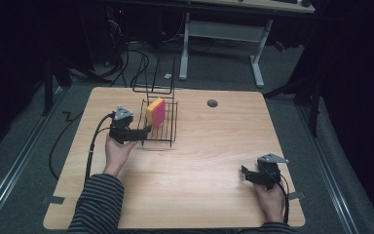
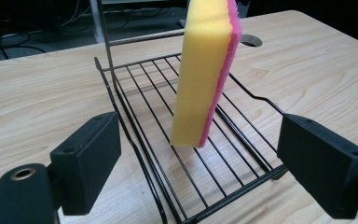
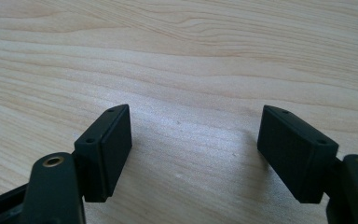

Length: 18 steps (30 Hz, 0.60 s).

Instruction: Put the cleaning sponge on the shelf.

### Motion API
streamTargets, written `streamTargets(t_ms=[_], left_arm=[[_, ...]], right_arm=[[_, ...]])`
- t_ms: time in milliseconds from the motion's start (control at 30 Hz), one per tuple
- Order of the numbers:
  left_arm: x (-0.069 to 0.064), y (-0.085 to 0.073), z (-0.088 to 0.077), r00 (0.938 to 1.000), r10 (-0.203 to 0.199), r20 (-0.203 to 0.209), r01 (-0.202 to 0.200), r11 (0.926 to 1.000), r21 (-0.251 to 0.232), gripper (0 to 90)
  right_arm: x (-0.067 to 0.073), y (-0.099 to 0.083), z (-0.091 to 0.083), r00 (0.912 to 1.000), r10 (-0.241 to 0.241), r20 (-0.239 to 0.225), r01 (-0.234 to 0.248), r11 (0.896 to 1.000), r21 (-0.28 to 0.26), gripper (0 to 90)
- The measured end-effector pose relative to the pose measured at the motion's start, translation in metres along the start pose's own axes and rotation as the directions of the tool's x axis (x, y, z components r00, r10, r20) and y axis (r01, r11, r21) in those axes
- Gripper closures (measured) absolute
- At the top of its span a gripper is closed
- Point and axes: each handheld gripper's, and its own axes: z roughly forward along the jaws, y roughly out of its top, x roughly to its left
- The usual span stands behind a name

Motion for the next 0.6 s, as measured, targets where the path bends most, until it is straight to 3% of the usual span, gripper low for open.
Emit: streamTargets(t_ms=[300, 600], left_arm=[[0.002, -0.004, -0.011, 0.9997, -0.022, 0.004, 0.022, 0.9994, -0.027, 14.3], [0.001, -0.005, -0.023, 0.9998, -0.016, 0.009, 0.016, 0.9995, -0.027, 15.1]], right_arm=[[0.000, 0.000, 0.000, 1.0000, 0.000, 0.000, 0.000, 1.000, 0.000, 26.3], [0.000, 0.000, 0.000, 1.0000, 0.000, 0.000, 0.000, 1.000, 0.000, 26.3]])
